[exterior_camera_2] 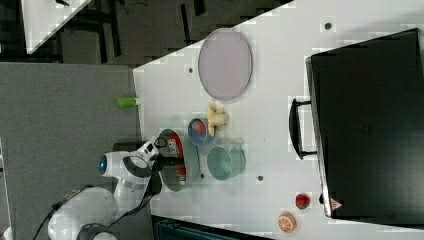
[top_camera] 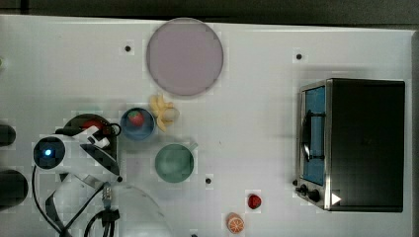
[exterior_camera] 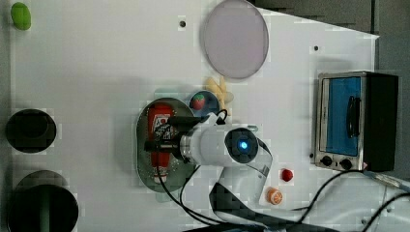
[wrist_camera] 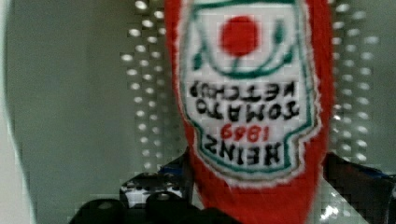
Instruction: Pick ketchup from strainer and place it on the table
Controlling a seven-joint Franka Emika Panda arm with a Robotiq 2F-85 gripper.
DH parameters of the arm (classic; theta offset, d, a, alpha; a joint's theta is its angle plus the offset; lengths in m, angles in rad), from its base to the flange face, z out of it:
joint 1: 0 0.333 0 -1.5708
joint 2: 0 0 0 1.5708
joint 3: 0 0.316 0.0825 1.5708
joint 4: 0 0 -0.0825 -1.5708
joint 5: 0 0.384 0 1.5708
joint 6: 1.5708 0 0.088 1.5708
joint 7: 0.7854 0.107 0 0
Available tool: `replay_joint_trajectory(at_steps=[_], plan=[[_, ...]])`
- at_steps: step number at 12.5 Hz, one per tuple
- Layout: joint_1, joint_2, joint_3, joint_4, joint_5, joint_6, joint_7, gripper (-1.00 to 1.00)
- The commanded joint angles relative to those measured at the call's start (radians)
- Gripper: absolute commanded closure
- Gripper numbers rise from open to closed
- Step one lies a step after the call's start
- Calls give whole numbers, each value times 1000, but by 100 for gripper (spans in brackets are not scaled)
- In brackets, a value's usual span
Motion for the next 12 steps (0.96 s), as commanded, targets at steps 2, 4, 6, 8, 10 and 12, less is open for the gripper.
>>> replay_joint_trajectory(at_steps=[2,4,6,8,10,12], plan=[[38,-26,-17,41,-6,18,68,-21],[36,-63,-7,35,-6,5,68,-21],[29,-134,24,33,9,-33,68,-21],[11,-228,66,39,101,-116,68,-21],[-8,-310,90,65,234,-174,66,-21],[-24,-368,93,119,326,-259,47,-21]])
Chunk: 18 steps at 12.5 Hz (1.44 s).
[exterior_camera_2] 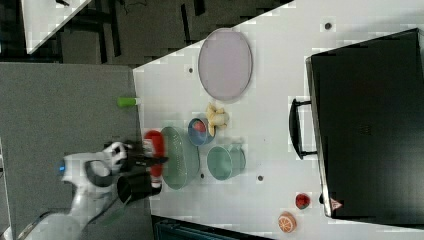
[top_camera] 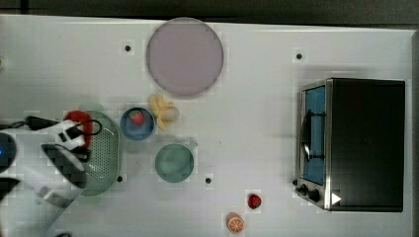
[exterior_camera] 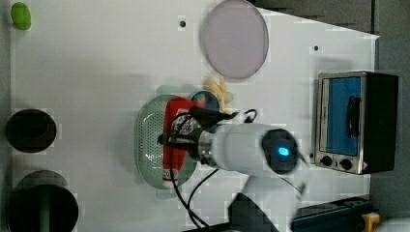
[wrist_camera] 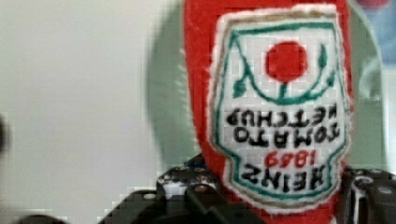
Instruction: Pick ketchup from strainer and place it on the table
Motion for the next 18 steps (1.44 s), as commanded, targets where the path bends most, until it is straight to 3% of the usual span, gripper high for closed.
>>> replay_joint_trajectory(at_steps=[1,5,9,15,18], plan=[[-33,-83,25,119,68,-124,22,-21],[-88,-78,-10,305,71,-395,-25,-21],[-134,-33,-116,434,69,-511,-157,-21],[-173,-32,-357,441,19,-499,-395,-21],[-193,-34,-420,430,19,-499,-511,-21]])
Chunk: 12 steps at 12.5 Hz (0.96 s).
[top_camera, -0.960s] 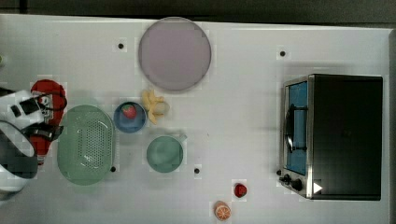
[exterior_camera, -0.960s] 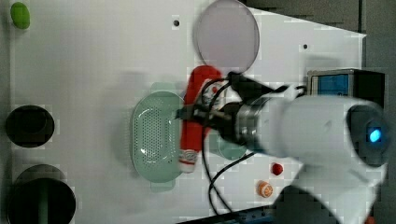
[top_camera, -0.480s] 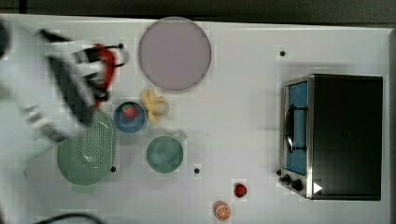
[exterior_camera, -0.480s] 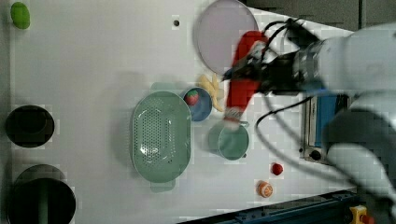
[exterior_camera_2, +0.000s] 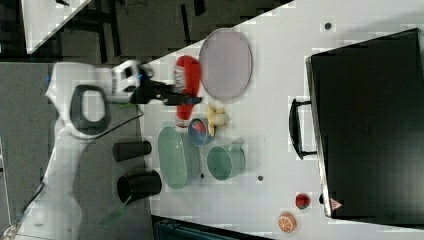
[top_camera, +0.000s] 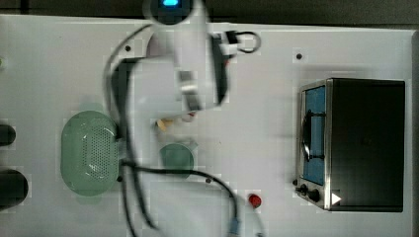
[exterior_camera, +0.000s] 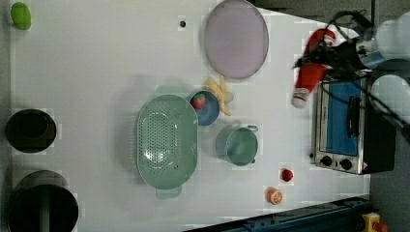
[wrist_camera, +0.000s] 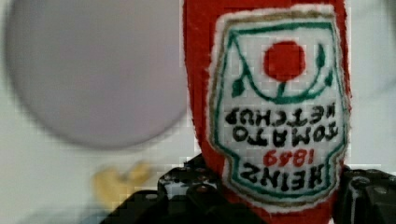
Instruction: Pick ketchup from strainer and place it on the table
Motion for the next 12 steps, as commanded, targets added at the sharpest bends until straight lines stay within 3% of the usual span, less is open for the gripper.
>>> replay_joint_trajectory(at_steps=[1,4,12], plan=[[-3,-43,0,-2,2,-8,-174,-21],[-33,-58,-10,-91,2,60,-184,-21],[-111,-80,-14,-498,15,535,-184,-21]])
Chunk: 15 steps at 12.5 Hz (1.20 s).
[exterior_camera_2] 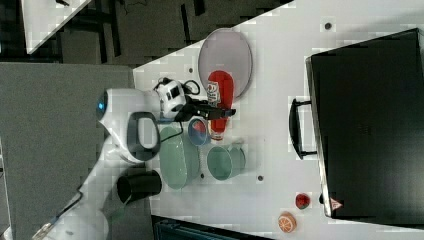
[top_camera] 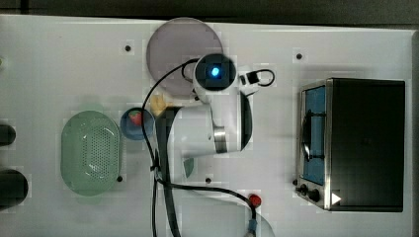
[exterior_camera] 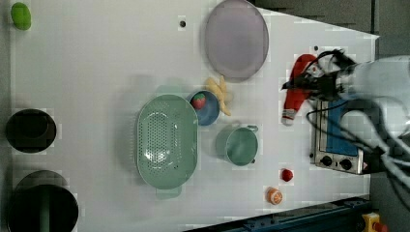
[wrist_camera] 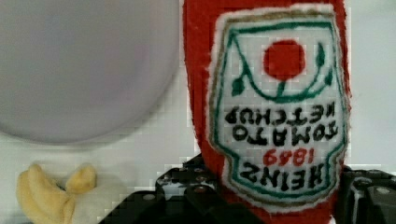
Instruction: Pick ketchup from strainer and place it on the table
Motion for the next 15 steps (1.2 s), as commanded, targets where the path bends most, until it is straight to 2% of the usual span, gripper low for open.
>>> replay_joint_trajectory(at_steps=[1,5,6,9,10,12,15], plan=[[-36,0,-3,-121,9,139,-30,-21],[-44,23,-5,-191,9,167,-27,-21],[-43,39,-5,-191,9,178,-27,-27],[-43,42,0,-176,9,185,-27,-90],[-43,18,4,-159,9,185,-27,-100],[-43,-44,13,-110,10,173,-27,-100],[-42,-126,15,-10,13,62,-19,-100]])
